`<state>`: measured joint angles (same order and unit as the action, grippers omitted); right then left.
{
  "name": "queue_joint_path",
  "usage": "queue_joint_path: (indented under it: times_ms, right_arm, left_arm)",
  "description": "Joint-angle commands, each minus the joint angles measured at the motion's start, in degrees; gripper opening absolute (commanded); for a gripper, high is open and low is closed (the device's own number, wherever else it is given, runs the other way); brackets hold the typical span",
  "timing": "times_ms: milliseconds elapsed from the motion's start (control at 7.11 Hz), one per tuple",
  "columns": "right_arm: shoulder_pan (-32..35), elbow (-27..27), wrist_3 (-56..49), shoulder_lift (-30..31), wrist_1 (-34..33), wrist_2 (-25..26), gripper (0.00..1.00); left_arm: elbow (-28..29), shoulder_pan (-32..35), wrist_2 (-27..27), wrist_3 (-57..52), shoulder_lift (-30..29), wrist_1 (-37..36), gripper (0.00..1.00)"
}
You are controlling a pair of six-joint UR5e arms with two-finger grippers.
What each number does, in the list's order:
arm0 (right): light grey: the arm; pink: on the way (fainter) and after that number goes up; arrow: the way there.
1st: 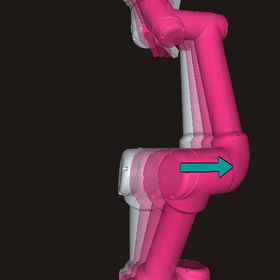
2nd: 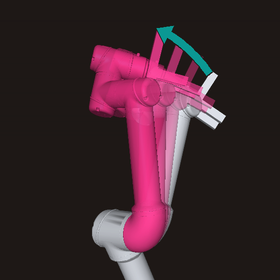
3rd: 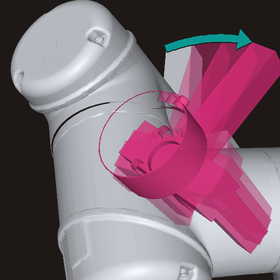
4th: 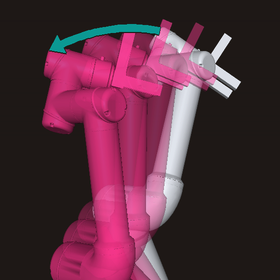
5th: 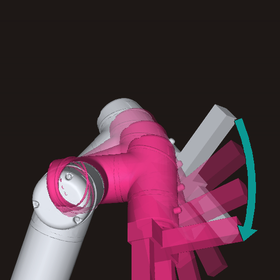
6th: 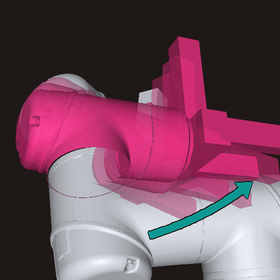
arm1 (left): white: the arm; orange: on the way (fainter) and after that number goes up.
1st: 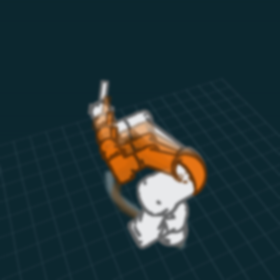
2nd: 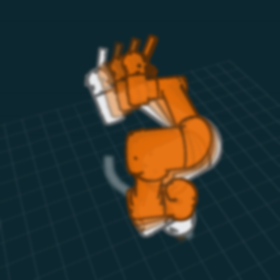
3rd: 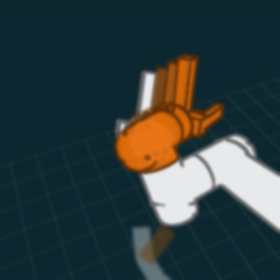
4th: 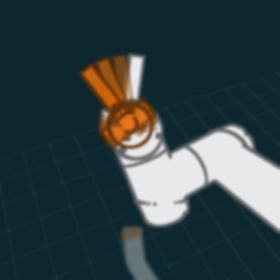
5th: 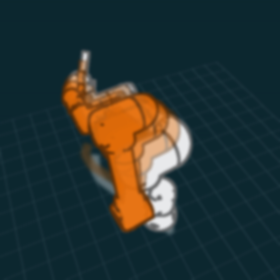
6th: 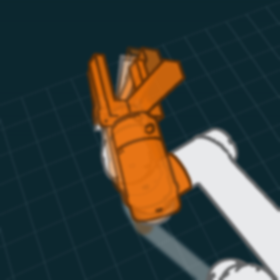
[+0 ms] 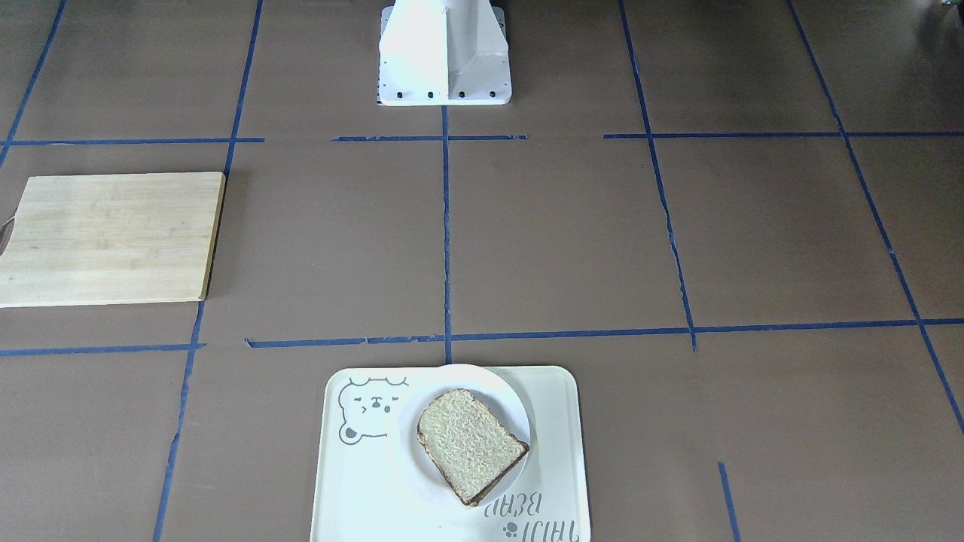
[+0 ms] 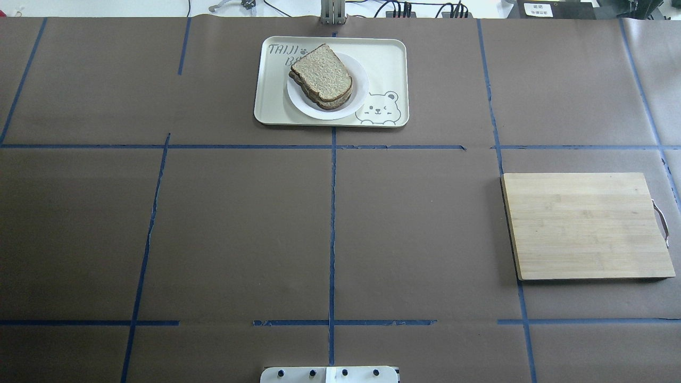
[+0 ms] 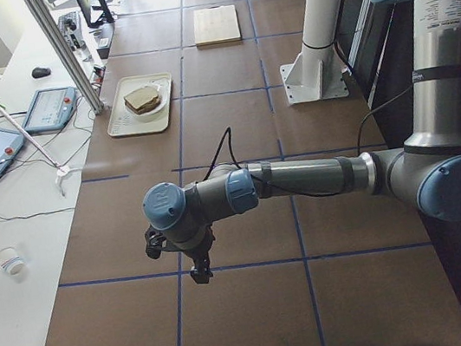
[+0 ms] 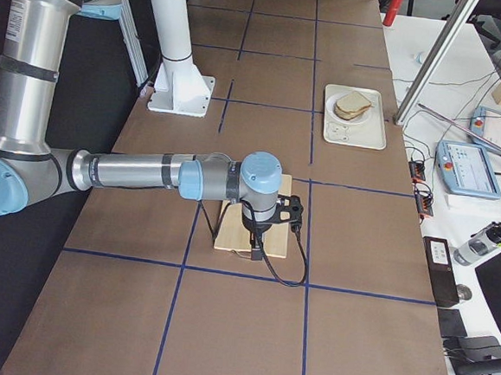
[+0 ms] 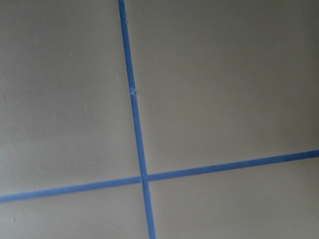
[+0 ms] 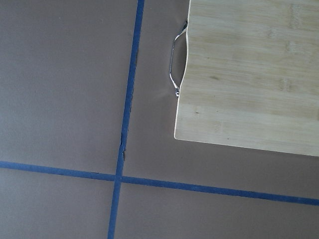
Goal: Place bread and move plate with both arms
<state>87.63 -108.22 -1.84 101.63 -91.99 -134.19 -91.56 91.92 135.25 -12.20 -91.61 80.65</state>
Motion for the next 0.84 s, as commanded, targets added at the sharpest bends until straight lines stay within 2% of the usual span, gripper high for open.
queue_joint_path:
  times_ms: [0,422,562,703]
  right_arm:
    - [0.0,0.0,-0.1,0.2,0.0,0.1,1.0]
    - [-1.4,0.7,0.6,-0.1,0.1,0.1,1.0]
    - [-1.4,0.8,0.7,-0.1,0.1,0.2,1.0]
    - [-1.4,0.9,0.6,-0.1,0.1,0.2,1.0]
  left_arm:
    - [-0.1,-0.8,-1.6,1.6,1.0,5.2,1.0]
    - [-3.6,-2.2,-1.3,1.8,1.7,2.8,1.0]
    - [-6.9,-2.4,-1.3,1.8,1.3,-2.6,1.0]
    - [-8.4,-2.5,-1.3,1.7,1.3,-4.6,1.0]
